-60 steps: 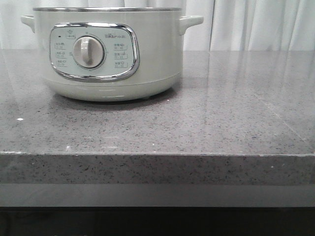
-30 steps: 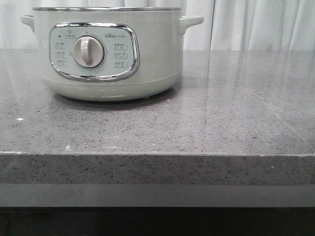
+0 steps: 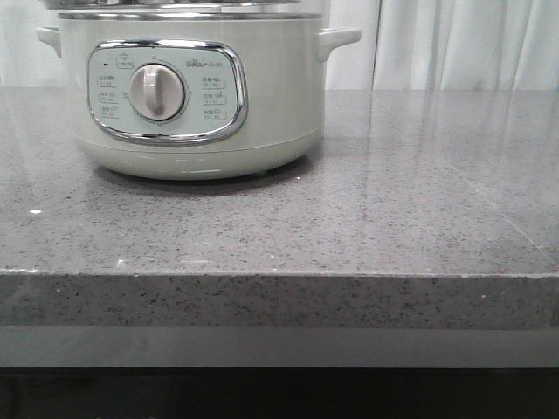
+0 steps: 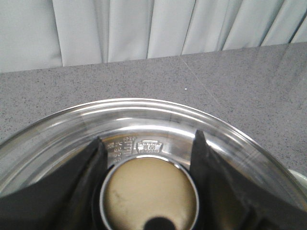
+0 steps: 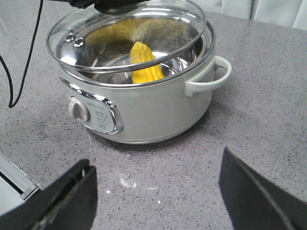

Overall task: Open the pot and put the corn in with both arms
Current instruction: 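Lower the lid onto the pot rim with the left gripper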

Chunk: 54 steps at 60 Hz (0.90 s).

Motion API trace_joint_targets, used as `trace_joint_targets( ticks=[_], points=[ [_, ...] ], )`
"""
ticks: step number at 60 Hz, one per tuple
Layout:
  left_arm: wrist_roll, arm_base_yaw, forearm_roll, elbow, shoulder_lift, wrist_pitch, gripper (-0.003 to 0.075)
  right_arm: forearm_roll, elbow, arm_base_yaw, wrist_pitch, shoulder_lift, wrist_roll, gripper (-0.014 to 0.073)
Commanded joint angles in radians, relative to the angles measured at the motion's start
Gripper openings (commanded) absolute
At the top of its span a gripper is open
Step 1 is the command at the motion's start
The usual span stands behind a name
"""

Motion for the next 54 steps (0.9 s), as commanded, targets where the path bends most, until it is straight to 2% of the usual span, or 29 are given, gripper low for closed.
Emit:
trace_joint_targets(
  ticks=[1,54],
  points=[
    [-0.001,-0.005,-0.009,-0.051,-0.056,-0.156,0.0314,0.007,-0.026,0.001,-0.082,-0.005,0.001,0.0551],
    [-0.001,-0.035,-0.026,-0.051,-0.014,-0.128,0.0314,0.007,-0.026,0.001,-0.082,-0.005,0.001,0.0551]
  ],
)
